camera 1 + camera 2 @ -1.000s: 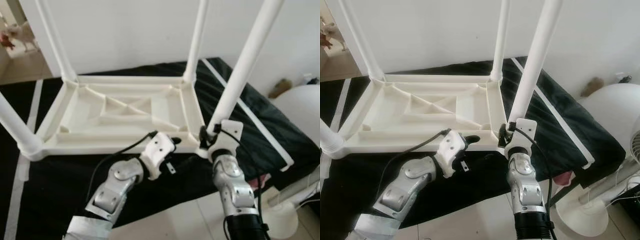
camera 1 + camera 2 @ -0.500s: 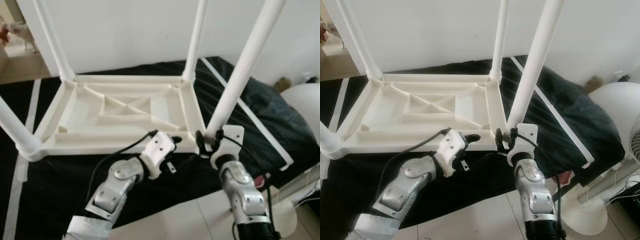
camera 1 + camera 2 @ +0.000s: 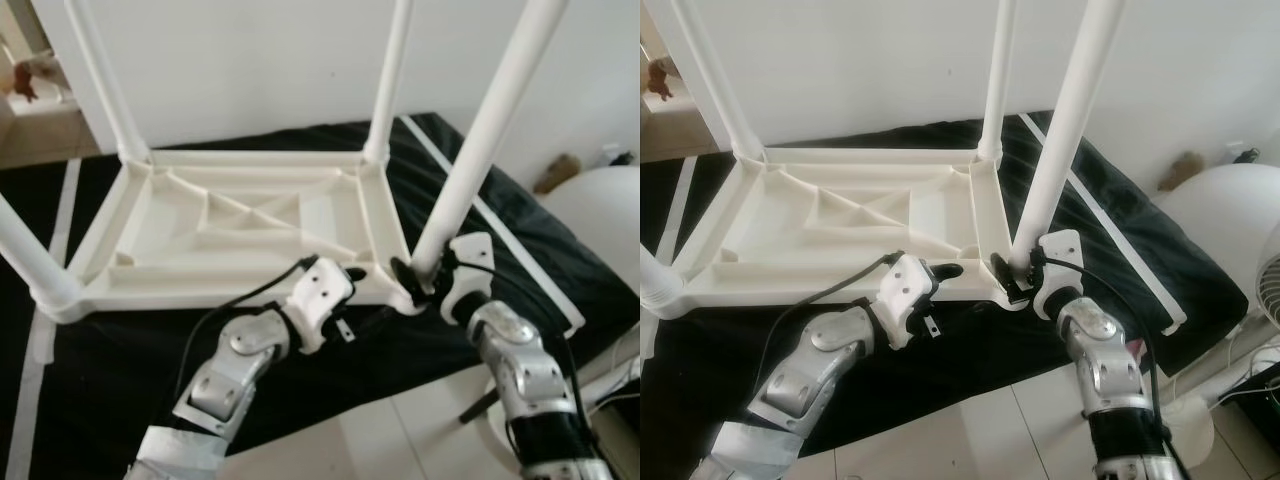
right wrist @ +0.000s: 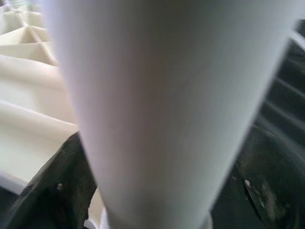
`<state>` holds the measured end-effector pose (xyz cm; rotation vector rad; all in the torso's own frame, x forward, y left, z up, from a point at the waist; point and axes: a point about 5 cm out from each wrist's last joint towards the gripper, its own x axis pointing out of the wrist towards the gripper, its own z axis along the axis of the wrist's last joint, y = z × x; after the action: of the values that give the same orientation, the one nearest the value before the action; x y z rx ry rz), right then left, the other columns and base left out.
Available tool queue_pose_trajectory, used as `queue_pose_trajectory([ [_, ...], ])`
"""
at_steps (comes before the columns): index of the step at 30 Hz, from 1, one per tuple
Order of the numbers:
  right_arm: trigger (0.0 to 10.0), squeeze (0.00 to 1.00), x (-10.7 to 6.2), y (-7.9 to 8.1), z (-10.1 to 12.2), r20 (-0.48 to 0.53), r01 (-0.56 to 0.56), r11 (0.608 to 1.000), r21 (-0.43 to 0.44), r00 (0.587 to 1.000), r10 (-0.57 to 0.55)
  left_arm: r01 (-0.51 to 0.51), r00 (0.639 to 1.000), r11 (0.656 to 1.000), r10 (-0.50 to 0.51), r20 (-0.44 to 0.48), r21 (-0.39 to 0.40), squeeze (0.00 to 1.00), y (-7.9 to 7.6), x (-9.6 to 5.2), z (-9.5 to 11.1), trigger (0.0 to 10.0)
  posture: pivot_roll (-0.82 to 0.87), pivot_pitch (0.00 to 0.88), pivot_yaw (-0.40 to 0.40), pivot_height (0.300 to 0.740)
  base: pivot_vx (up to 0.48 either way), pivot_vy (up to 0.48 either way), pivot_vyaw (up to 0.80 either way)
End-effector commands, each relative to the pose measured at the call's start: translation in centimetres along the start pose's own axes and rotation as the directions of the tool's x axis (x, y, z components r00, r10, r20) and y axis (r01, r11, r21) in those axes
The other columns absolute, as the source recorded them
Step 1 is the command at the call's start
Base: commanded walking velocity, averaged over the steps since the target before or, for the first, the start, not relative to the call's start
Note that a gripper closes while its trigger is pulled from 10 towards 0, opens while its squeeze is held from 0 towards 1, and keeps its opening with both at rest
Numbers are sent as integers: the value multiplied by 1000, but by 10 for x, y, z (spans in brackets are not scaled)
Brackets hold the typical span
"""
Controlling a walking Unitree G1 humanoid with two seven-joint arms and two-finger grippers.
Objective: Building children table
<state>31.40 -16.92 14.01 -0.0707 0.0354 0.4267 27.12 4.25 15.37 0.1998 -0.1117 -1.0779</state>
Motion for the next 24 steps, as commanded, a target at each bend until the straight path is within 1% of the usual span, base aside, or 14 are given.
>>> queue_pose_trajectory([
  [1,10000,0,1,3,-4,-20,-41,999,-9,999,41,-26,1000,1000,27,-9,11,0,1,1,-1,10000,-53,40,-19,740,0,0,0],
  [4,10000,0,7,7,-8,-38,-130,991,-35,991,128,-30,1000,999,30,-11,12,0,2,0,-1,10000,-47,41,-20,740,0,0,0],
  [5,10000,0,9,8,-9,-45,-141,989,-38,989,140,-31,999,999,31,-11,13,0,2,0,-1,10000,-42,39,-23,740,0,0,0],
  [6,9725,0,11,8,-9,-45,-154,987,-42,987,152,-32,999,999,32,-11,14,0,3,0,-1,10000,-39,37,-22,740,0,0,0],
  [8,9725,0,13,8,-10,-45,-162,986,-43,986,160,-33,999,999,33,-10,14,0,3,0,-1,10000,-39,37,-22,740,0,0,0],
  [9,3020,0,14,8,-10,-42,-173,984,-46,984,172,-35,999,999,35,-10,15,0,3,0,-1,10000,-37,35,-23,740,0,0,0],
  [10,3020,0,14,8,-10,-39,-181,982,-48,983,179,-36,999,999,36,-9,15,0,3,0,-1,10000,-37,35,-23,740,0,0,0],
  [11,0,0,14,7,-11,-39,-185,982,-47,982,183,-36,999,999,36,-9,16,0,3,-1,-1,10000,-37,33,-23,740,0,0,0],
  [18,0,0,11,2,-14,-46,-189,981,-46,981,187,-35,999,999,35,-9,15,0,2,0,-1,10000,-41,29,-21,740,0,0,0],
  [19,0,0,9,-1,-16,-50,-178,983,-41,983,176,-30,1000,999,30,-8,15,0,2,0,-1,10000,-44,27,-21,740,0,0,0],
  [22,0,0,7,-3,-18,-54,-161,986,-38,986,159,-28,1000,1000,28,-7,15,0,2,1,-1,10000,-46,24,-22,740,0,0,0],
  [23,10000,0,6,-4,-18,-54,-148,988,-32,988,146,-26,1000,1000,27,-6,15,0,2,1,0,10000,-47,22,-23,740,0,0,0],
  [24,10000,0,6,-4,-18,-54,-148,988,-32,988,146,-26,1000,1000,27,-6,15,0,2,1,0,10000,-47,22,-23,740,0,0,0],
])
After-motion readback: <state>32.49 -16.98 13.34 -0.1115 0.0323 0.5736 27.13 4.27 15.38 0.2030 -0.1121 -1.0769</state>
